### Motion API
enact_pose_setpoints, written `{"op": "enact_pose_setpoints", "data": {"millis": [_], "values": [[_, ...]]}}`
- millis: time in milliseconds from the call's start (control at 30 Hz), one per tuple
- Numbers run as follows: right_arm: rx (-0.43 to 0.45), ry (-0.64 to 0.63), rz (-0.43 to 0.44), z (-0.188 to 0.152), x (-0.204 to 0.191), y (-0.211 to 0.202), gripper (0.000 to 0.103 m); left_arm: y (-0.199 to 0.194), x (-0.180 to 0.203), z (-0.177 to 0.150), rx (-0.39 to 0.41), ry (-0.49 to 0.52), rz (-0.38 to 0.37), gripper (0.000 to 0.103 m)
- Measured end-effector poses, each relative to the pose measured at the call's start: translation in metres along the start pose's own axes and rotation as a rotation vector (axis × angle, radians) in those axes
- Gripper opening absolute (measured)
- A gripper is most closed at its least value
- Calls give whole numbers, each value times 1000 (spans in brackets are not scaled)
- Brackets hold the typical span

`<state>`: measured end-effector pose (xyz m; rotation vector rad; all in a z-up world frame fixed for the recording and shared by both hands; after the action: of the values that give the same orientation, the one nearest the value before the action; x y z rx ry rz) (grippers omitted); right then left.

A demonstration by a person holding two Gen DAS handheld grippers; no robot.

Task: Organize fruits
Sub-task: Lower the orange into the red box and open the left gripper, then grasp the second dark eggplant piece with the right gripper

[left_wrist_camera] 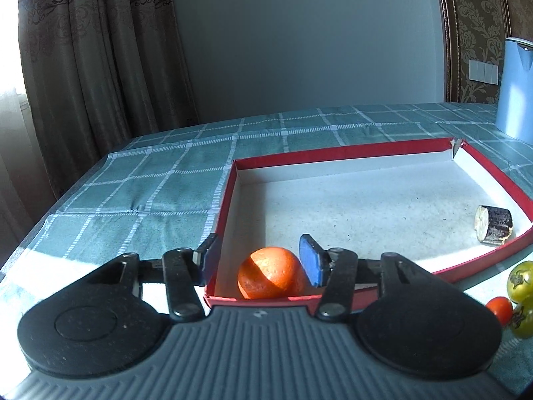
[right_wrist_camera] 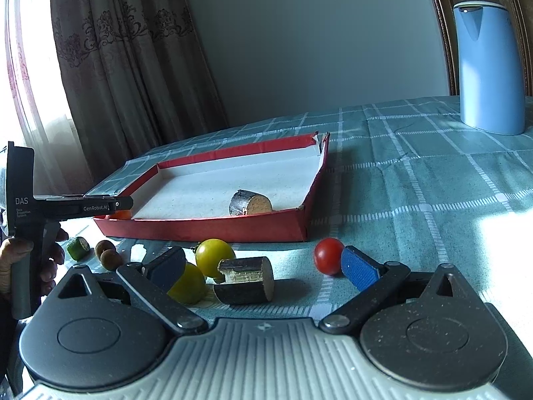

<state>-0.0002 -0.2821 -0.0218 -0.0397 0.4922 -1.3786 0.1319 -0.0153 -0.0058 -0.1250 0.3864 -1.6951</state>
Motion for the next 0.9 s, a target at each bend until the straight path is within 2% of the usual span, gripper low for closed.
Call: {"op": "enact_pose_setpoints", "data": {"millis": [33, 67, 100, 167, 233, 300, 400, 533, 600, 667, 733, 900], "values": [[-2, 1, 1, 0, 0, 0, 101, -2, 0, 1, 9, -4, 7, 59], [-5, 2, 2, 0, 0, 1, 101, -6, -1, 2, 26, -9, 21, 73], [-6, 4, 3, 0, 1, 1, 101, -11, -1, 4, 45, -16, 24, 80], [-5, 8, 3, 0, 1, 1, 101, -23, -3, 7, 69, -51, 13, 81], [-1, 11, 3, 0, 2, 0, 101, -37, -7, 8, 82, -92, 23, 87], [3, 14, 2, 0, 2, 0, 101, -54, -13, 6, 103, -155, 45, 103], [15, 11, 5, 1, 1, -2, 101, -74, -21, -4, 103, -220, 82, 103], [20, -7, 10, 1, -2, -4, 101, -94, -22, -20, 108, -246, 94, 103], [39, -25, 16, 2, -6, -8, 101, -102, -19, -28, 111, -244, 114, 103], [57, -63, 36, 2, -13, -12, 101, -104, -14, -33, 102, -231, 101, 103], [79, -126, 61, 2, -25, -16, 101, -106, -7, -34, 114, -181, 113, 103], [96, -262, 103, -5, -54, -25, 100, -103, 1, -35, 99, -146, 110, 103]]}}
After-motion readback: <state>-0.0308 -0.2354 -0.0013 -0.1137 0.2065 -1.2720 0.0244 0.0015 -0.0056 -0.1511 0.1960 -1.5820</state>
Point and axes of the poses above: each gripper's, at about its wrist camera, not at the fingertips, and y roughly the way its jaws point, x to its right, z to its top, the point moved 5 cm from there along y, roughly the way its jaws point, and after that the axes turned 10 degrees about x, right-handed, at the moved point
